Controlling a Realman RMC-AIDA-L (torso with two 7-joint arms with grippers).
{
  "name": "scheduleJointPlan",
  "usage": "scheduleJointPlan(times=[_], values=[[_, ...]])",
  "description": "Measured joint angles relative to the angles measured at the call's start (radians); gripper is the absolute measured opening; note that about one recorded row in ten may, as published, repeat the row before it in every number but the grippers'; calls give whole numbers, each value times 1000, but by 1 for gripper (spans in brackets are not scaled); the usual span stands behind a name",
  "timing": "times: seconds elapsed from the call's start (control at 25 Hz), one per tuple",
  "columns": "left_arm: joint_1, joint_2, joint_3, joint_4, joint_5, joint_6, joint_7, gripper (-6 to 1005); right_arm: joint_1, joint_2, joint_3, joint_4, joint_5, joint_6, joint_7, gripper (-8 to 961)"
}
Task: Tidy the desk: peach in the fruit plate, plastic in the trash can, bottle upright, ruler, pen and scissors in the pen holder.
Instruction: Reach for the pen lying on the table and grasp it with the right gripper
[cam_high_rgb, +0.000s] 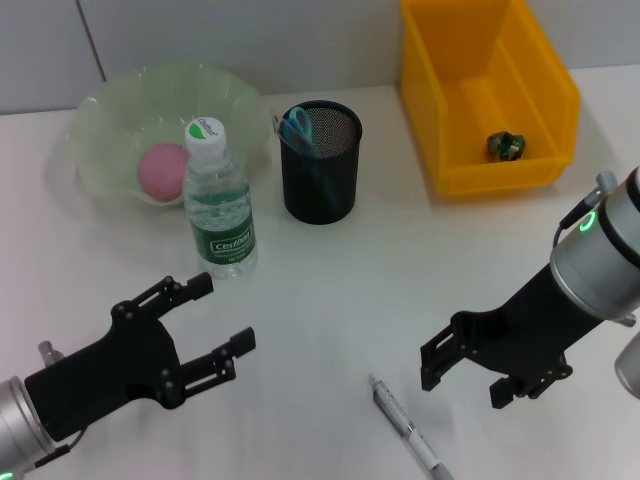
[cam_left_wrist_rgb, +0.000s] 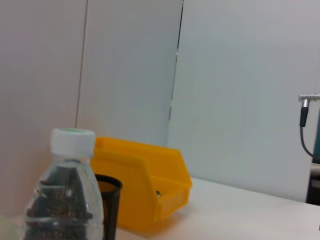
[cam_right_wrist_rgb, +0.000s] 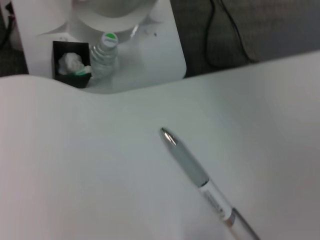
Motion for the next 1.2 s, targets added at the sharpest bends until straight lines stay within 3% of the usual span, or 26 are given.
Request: scheduleJointPlan(times=[0.24,0.72,1.2], values=[[-4,5,44,6,7,-6,-16,832,16,-1,-30,24,6,7,-85,757],[-30,7,50,11,20,-39,-52,832,120,0,31,213,23,48,-286,757],[-53,7,52,49,45,-67,-107,832,160,1,28,275,37,53,-376,757]])
